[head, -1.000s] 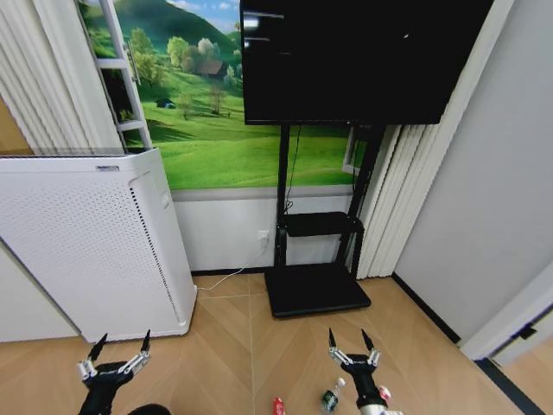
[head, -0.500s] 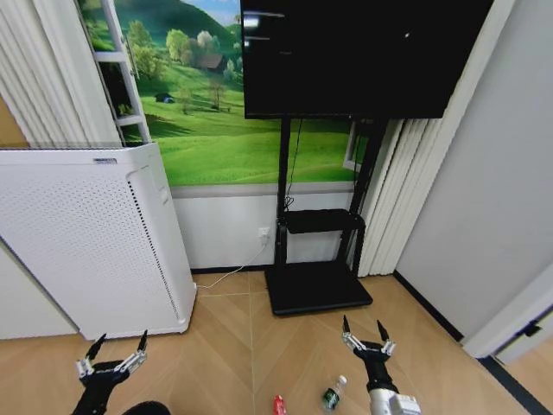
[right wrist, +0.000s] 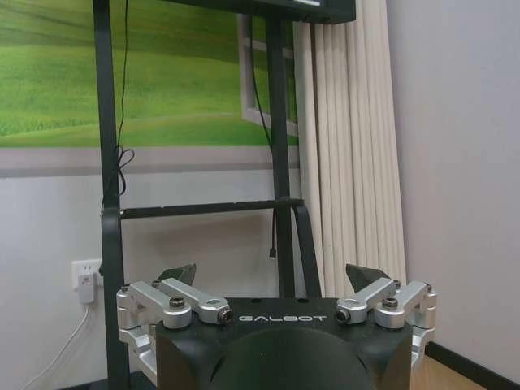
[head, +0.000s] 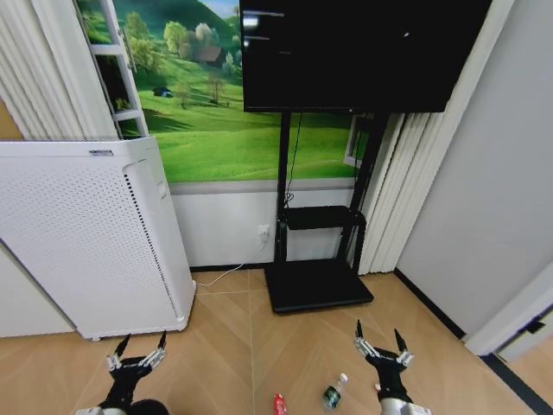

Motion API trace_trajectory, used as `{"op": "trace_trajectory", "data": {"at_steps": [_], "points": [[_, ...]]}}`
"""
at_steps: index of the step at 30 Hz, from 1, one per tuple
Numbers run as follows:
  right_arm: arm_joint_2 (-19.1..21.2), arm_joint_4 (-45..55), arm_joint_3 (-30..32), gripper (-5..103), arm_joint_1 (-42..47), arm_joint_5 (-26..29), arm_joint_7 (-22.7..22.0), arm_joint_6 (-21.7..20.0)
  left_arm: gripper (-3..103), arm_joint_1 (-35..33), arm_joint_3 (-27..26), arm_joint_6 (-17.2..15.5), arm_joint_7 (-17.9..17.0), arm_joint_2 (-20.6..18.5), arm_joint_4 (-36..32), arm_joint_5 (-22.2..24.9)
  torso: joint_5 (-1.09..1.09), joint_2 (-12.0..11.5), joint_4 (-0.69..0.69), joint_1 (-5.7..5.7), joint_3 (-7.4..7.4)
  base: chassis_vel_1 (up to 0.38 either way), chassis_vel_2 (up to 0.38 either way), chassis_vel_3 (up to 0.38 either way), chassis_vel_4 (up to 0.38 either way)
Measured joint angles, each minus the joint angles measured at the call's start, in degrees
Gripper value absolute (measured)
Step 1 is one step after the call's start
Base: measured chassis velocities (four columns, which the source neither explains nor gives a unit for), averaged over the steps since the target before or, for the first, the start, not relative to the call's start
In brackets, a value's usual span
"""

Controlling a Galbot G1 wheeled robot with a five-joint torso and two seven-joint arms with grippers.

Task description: Pick up the trash bin and place the garbage on the floor into it.

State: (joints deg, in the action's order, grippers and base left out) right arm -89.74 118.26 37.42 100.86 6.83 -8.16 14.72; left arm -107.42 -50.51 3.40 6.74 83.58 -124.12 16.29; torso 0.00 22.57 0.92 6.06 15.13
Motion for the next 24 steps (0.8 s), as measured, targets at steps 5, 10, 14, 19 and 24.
{"op": "trace_trajectory", "data": {"at_steps": [5,10,14,19,24], "points": [[2.1,-1.5,0.2,100,-0.1,-0.4,3.4,1.3,98,-0.3,-0.2,0.2,0.3,1.0,-2.8,-0.1,0.01,-1.0,0.01,-0.34,-0.66,0.000,0.000,0.000,0.000],[1.8,-2.4,-1.4,100,-1.0,-1.0,4.4,1.8,100,-1.0,-0.2,-0.3,0.3,1.0,-5.4,-0.2,0.00,-2.4,0.00,-0.82,-1.55,0.000,0.000,0.000,0.000],[1.8,-2.7,-2.0,100,-0.6,-2.6,5.0,1.8,100,-1.3,-0.6,-0.6,0.3,0.9,-6.7,-0.6,-0.01,-3.3,0.01,-1.14,-2.15,0.000,0.000,0.000,0.000],[2.4,-3.3,-2.2,100,-0.4,-3.8,5.2,1.9,100,-1.8,-0.4,-0.9,0.3,1.2,-8.0,-1.1,0.00,-4.3,0.01,-1.47,-2.88,0.000,0.000,0.000,0.000],[2.5,-3.4,-2.8,100,-0.3,-3.5,5.4,2.0,101,-2.1,-0.2,-1.1,0.2,1.3,-8.7,-1.6,0.00,-5.3,0.00,-1.77,-3.57,0.000,0.000,0.000,0.000]]}}
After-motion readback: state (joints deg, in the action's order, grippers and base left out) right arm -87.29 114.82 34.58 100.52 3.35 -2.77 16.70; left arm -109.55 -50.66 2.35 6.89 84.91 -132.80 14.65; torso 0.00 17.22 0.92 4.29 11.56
